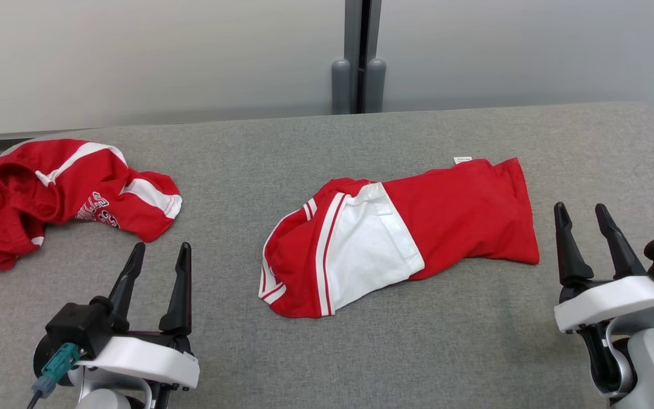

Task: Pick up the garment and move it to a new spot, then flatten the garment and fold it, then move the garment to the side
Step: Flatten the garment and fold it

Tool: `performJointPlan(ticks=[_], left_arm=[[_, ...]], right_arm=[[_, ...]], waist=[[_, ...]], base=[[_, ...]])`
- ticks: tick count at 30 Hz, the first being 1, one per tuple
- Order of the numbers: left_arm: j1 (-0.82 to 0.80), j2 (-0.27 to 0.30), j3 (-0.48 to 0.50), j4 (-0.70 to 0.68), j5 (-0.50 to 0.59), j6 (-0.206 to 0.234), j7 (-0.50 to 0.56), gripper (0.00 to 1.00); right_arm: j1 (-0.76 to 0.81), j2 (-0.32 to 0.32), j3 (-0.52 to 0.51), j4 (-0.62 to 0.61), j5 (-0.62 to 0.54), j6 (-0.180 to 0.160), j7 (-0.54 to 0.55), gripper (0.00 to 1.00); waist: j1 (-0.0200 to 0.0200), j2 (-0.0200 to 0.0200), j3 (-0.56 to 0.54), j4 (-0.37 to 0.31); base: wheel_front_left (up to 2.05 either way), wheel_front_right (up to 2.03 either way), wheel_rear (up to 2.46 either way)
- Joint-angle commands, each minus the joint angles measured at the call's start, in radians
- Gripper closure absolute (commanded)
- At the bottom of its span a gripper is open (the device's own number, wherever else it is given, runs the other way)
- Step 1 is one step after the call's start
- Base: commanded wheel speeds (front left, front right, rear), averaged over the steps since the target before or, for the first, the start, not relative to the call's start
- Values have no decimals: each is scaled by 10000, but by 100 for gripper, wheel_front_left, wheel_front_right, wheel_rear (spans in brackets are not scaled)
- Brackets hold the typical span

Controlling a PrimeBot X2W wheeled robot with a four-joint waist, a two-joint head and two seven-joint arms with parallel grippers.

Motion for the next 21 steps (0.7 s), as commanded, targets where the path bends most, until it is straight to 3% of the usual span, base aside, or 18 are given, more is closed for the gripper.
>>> performJointPlan(ticks=[1,12,21], left_arm=[[158,89,100,-41,-78,47,-49,0],[-69,-86,-158,-49,27,-22,149,0],[-1878,-972,-1394,580,-626,-401,3127,0]], right_arm=[[263,32,-113,-378,-215,0,-171,0],[1036,475,-299,-1793,-749,0,-172,0],[706,531,-332,-2068,-837,0,-8,0]], waist=[[0,0,-45,-144],[0,0,52,-637],[0,0,573,-1342]], base=[[0,0,0],[0,0,0],[0,0,0]])
